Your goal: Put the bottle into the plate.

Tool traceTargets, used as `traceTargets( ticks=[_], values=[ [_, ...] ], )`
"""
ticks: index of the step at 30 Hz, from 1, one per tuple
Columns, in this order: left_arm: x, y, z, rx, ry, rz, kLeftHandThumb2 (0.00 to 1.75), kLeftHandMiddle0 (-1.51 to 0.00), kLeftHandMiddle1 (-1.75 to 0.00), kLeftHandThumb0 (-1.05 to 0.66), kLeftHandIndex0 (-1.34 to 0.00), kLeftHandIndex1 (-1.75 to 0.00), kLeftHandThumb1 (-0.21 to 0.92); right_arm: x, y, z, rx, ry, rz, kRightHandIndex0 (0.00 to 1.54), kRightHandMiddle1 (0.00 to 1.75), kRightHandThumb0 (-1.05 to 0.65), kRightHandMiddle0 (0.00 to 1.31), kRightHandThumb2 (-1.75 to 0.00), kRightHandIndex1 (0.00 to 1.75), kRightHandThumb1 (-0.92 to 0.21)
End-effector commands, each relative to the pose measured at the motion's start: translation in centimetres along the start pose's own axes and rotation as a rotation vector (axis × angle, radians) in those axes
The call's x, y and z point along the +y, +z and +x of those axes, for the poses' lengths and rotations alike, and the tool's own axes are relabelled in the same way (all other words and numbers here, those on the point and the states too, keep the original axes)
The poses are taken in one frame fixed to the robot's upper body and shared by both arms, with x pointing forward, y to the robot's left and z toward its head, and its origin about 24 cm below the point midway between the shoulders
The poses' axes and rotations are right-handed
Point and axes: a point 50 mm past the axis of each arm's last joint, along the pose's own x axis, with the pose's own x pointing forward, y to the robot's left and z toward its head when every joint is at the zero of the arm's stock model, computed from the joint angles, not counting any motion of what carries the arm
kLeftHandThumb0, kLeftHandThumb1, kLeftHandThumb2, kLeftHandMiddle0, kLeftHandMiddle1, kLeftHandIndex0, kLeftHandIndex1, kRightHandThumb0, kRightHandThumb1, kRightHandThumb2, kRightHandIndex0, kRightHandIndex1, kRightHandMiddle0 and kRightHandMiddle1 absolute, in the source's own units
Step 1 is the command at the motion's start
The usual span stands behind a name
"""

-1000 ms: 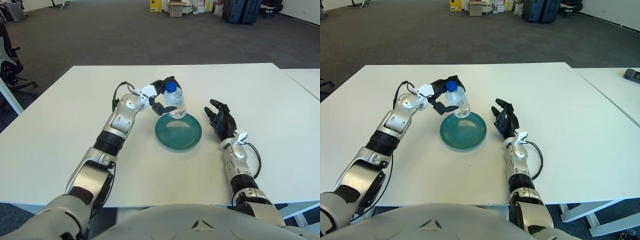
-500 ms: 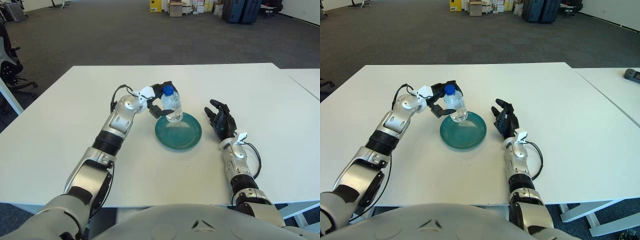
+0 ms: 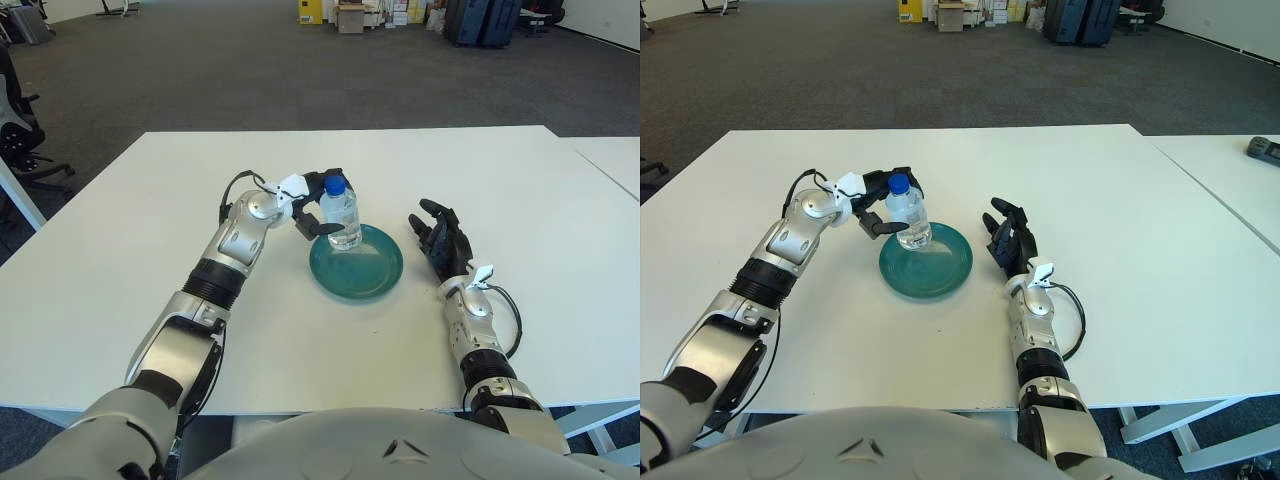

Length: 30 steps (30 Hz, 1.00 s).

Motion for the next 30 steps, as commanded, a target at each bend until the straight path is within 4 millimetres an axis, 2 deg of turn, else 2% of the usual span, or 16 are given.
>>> traceTargets(
  ticks=[1, 30],
  values=[
    [1.12, 0.99, 0.01, -0.007, 0.004, 0.057, 1.3, -1.12, -1.75, -0.46, -0.59, -1.75, 0.33, 0.23, -2.58, -1.56, 0.125, -0.022, 0.03, 0.45, 0.88, -0.89, 0.04, -1.06, 0.0, -0.92],
    [0.25, 0.11, -0.01, 0.039, -0.077, 0.108, 1.28, -1.13, -1.75, -0.46, -0.58, -1.75, 0.34, 1.08, -2.78, -1.43, 0.132, -0.014, 0.055, 0.46, 0.89, -0.88, 0.05, -1.06, 0.0, -0.92]
  ],
)
